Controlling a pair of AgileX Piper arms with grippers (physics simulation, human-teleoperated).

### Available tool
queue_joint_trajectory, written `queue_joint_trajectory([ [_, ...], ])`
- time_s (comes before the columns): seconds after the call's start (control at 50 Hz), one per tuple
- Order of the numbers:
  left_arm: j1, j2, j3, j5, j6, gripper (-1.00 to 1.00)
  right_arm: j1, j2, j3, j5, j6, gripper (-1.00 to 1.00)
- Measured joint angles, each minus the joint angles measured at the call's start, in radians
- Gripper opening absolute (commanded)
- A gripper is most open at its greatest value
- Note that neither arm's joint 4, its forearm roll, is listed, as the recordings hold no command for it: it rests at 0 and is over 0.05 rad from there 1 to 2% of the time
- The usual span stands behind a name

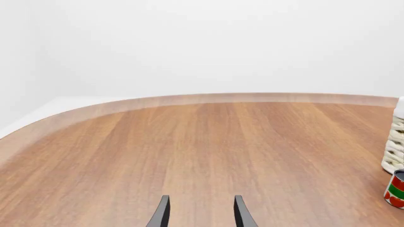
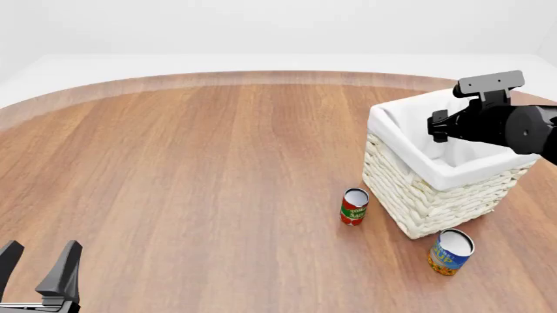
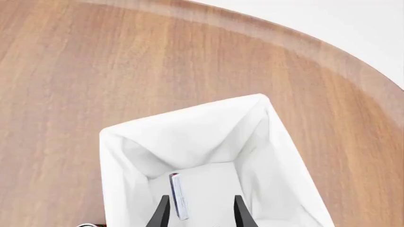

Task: Pick up the alphabet soup and the cream cheese box, and put them in the basket.

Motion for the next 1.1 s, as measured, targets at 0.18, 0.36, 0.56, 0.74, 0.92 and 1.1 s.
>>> queue_joint_trajectory([
  [0.18, 0.000, 0.000, 0.000, 0.000, 0.000, 1.00, -0.002, -0.008, -0.001, 0.004, 0.007, 1.00],
  [0.36, 0.000, 0.000, 0.000, 0.000, 0.000, 1.00, 0.002, -0.034, 0.007, 0.008, 0.020, 1.00],
  [0.56, 0.000, 0.000, 0.000, 0.000, 0.000, 1.00, 0.008, -0.059, 0.015, 0.015, 0.028, 1.00],
  [0.74, 0.000, 0.000, 0.000, 0.000, 0.000, 1.00, 0.010, -0.067, 0.018, 0.017, 0.030, 1.00],
  [0.92, 0.000, 0.000, 0.000, 0.000, 0.000, 1.00, 0.014, -0.093, 0.025, 0.034, 0.026, 1.00],
  [1.1, 0.000, 0.000, 0.000, 0.000, 0.000, 1.00, 0.006, -0.135, 0.039, 0.058, -0.007, 1.00],
])
